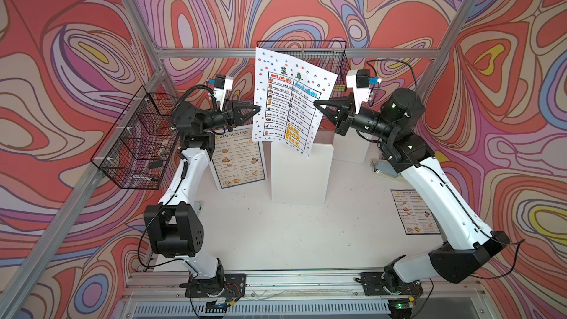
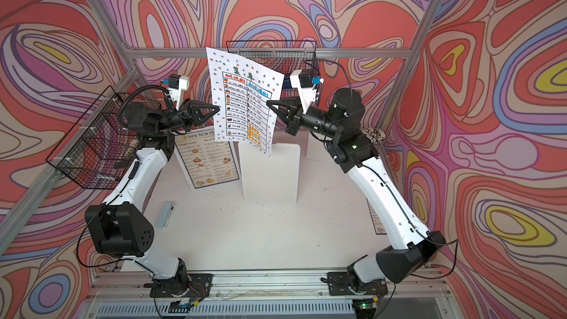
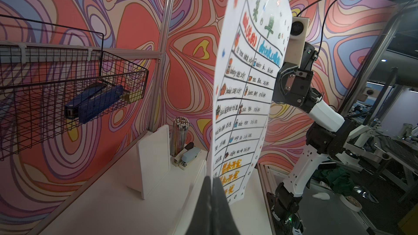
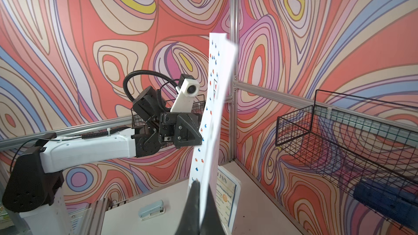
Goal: Insert the menus into the narrow rack
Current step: Pick up the menu from the center of the board.
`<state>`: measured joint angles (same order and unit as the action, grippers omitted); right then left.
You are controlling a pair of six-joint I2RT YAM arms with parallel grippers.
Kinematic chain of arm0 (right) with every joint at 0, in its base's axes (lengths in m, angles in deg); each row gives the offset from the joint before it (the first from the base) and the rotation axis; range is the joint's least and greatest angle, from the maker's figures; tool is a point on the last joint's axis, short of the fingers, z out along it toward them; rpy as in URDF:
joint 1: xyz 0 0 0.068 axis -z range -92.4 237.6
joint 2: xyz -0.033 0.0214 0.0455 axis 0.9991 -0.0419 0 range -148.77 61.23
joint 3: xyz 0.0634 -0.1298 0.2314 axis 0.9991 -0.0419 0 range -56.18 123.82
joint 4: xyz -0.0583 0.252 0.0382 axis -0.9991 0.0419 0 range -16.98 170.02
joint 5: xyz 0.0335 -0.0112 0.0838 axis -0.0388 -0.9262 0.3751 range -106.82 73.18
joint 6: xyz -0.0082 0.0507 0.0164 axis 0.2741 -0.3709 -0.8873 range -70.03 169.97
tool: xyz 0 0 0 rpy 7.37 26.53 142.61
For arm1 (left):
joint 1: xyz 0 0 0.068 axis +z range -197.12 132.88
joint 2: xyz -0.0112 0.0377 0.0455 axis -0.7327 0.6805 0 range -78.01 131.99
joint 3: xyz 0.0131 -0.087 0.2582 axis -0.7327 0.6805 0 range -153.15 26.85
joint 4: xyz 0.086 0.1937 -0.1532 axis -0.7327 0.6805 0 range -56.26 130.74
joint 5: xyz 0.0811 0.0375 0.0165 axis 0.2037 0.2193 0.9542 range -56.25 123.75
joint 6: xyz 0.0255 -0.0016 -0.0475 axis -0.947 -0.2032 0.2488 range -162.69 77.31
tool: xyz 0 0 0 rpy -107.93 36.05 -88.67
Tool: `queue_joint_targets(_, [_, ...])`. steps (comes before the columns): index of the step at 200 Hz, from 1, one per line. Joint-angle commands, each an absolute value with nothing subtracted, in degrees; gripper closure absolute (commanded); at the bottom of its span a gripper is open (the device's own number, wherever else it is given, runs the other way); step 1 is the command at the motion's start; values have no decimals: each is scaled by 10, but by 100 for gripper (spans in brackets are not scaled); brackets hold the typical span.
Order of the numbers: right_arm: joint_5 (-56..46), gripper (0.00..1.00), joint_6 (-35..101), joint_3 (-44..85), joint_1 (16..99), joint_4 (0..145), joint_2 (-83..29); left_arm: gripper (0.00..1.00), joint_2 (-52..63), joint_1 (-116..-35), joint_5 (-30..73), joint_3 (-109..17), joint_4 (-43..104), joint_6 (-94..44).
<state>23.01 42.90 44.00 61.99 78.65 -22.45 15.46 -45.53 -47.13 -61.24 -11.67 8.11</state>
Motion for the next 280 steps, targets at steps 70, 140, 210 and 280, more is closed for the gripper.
queue_joint_targets(70, [176, 100, 397, 356, 647, 643, -233, 100, 96, -451, -400, -718, 250, -178])
queue_joint_targets(140, [117, 100, 370, 363, 647, 694, -232, 100, 106, -458, -338, -797, 435, -316])
queue_joint_targets(210, [45, 100, 390, 365, 647, 702, -243, 100, 127, -459, -344, -810, 439, -310])
queue_joint_targets(280, [9, 100, 401, 377, 647, 738, -246, 100, 156, -461, -328, -812, 386, -257])
